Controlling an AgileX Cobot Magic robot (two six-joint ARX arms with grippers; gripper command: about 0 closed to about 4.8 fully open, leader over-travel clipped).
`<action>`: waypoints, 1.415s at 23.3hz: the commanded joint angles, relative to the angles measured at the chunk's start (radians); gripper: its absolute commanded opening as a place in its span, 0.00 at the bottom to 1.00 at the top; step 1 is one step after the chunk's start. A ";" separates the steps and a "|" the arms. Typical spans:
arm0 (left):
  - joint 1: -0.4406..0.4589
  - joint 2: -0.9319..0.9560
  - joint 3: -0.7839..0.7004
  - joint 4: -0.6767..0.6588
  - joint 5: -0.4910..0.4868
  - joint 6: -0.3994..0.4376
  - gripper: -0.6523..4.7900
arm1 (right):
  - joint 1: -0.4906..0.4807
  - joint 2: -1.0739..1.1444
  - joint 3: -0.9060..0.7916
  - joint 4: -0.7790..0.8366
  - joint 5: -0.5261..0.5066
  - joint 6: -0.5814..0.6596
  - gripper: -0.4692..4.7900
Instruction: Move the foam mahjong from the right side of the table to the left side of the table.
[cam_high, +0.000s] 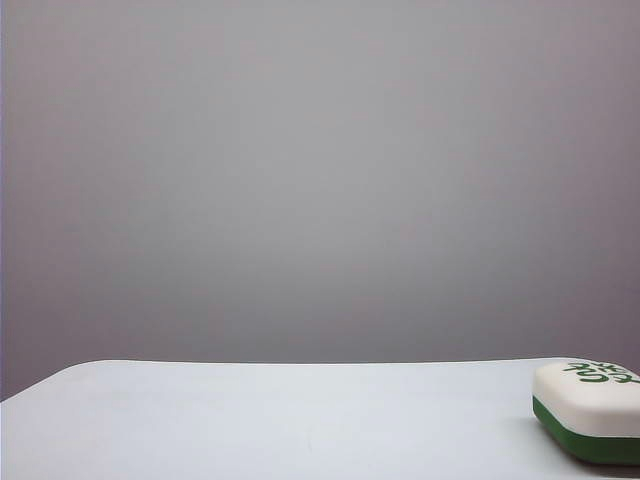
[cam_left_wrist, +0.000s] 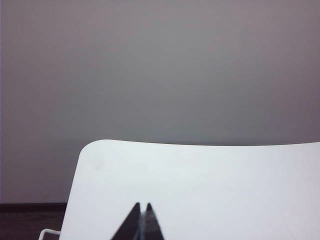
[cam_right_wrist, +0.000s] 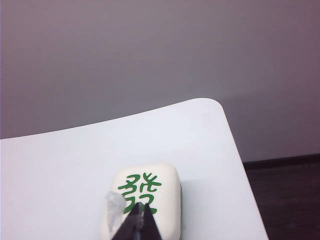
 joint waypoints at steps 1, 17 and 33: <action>0.002 0.000 0.005 0.025 -0.001 0.003 0.11 | 0.000 -0.001 -0.006 0.005 -0.003 0.001 0.08; 0.002 0.180 0.162 0.012 0.000 -0.126 0.11 | 0.001 0.072 0.000 0.094 0.027 0.085 0.08; 0.002 0.818 0.852 -0.288 0.138 0.246 0.11 | -0.020 0.573 0.387 0.093 -0.067 0.027 0.08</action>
